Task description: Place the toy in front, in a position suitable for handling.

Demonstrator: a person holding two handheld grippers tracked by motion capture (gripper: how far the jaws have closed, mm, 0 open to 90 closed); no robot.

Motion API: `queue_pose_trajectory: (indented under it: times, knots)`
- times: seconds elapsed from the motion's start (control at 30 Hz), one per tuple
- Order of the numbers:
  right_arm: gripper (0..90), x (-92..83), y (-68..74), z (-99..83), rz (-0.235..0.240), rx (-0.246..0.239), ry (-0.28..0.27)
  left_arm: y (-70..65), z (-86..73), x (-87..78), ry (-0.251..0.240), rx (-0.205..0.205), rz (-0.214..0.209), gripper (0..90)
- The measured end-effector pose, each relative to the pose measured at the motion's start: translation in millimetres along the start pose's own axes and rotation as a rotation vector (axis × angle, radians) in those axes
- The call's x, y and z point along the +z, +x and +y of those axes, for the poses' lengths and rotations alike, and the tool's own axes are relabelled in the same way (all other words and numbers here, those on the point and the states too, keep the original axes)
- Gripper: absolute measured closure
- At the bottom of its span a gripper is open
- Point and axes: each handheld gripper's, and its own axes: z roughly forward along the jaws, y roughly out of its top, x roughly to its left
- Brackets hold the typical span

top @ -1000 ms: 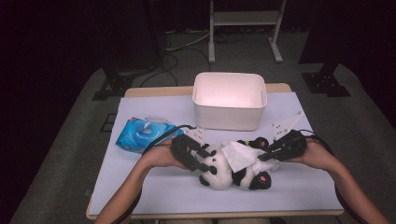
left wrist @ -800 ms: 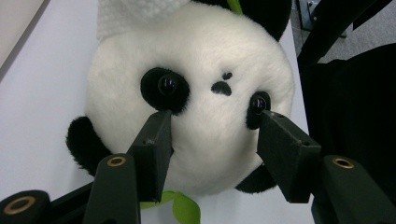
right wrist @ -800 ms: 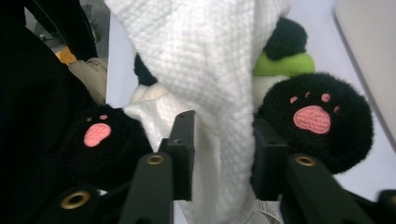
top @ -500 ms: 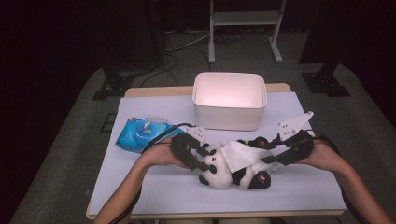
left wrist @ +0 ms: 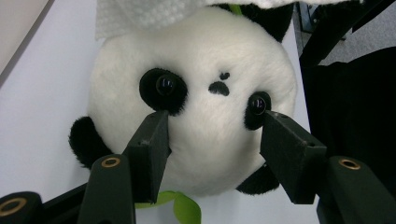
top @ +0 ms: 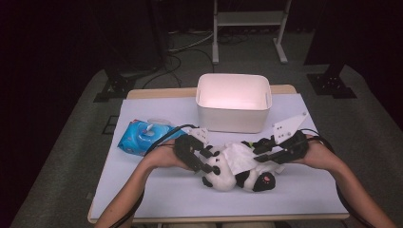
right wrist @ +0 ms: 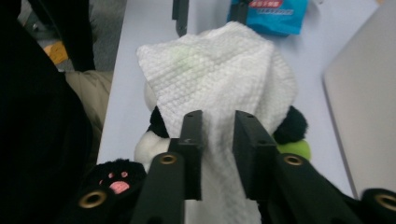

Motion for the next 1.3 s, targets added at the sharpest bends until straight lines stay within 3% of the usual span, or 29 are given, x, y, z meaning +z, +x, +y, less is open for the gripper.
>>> queue_pose_trajectory:
  times: [0.33, 0.43, 0.6, 0.93, 1.3]
  knots:
    - [69.4, 22.1, -4.3, -0.8, 0.024, 0.007, 0.046, -0.9, -1.2, 1.9, -0.016, -0.012, -0.001, 40.9]
    - [73.4, 27.8, -5.3, -2.2, 0.025, 0.025, 0.049, -2.0, -1.8, 4.8, -0.005, -0.010, 0.012, 40.1]
    - [79.3, 26.2, -4.8, -4.2, 0.024, 0.049, 0.051, -2.6, -0.5, 5.3, 0.004, -0.016, 0.027, 40.2]
    - [80.2, 10.0, 0.5, -22.5, 0.029, 0.098, 0.001, -1.6, -1.8, 4.6, -0.003, -0.017, 0.022, 39.0]
    - [85.6, 1.2, 4.0, -40.1, 0.027, 0.140, 0.000, -1.9, -0.5, 4.7, 0.004, -0.014, 0.022, 38.1]
